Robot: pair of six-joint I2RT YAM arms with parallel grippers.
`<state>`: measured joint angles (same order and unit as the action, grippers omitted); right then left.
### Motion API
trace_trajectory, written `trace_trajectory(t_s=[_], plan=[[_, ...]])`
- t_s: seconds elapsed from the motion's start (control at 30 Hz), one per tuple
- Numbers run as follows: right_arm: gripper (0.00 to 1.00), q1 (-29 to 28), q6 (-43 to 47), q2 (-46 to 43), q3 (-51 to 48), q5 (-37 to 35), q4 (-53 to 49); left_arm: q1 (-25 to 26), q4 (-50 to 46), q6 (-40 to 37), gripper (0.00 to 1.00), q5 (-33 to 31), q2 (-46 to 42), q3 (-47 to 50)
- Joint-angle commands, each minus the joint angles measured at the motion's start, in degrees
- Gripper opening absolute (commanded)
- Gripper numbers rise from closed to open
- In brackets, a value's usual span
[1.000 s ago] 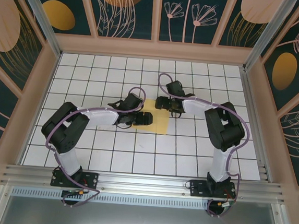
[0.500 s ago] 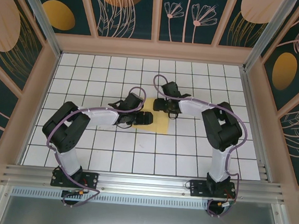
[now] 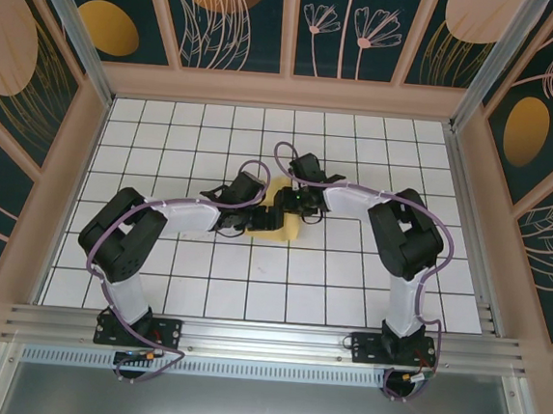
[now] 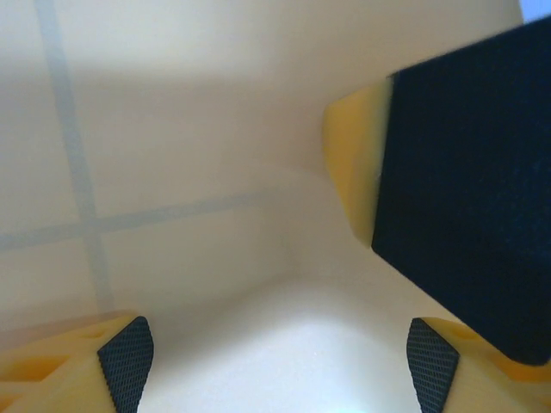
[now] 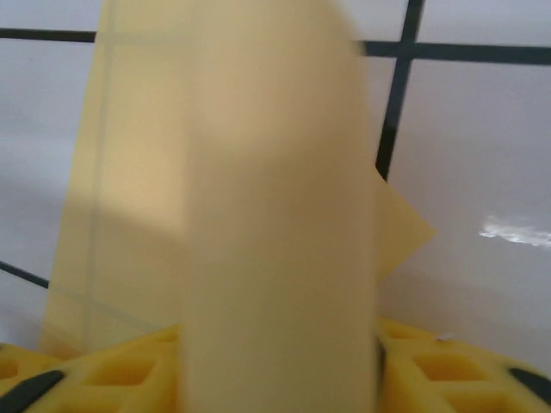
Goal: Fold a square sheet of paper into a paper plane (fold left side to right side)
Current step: Pick up the square sheet of paper from the center of the table.
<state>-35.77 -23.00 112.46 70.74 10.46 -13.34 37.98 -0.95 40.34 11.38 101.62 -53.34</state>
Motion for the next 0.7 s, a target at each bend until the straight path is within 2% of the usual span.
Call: trace_trajectory(t_s=[0.0, 0.2, 0.4, 0.67], plan=[[0.43, 1.00, -0.59, -1.42, -1.35, 5.03, 0.23, -0.46, -0.18, -0.78, 0.82, -0.41, -3.04, 1.47], [0.33, 4.07, -1.75, -6.27, -6.19, 11.65, 6.04, -3.07, -1.28, -1.81, 0.84, -0.63, -12.50, 3.32], [0.32, 8.73, -2.66, -11.36, -11.81, 20.16, 12.64, -6.07, -2.18, -3.13, 0.87, -0.24, -20.15, 5.61], [0.31, 17.07, -0.99, -23.27, -20.14, 38.57, 22.87, -10.81, 5.39, -3.03, 0.94, 7.29, -31.89, 10.30]])
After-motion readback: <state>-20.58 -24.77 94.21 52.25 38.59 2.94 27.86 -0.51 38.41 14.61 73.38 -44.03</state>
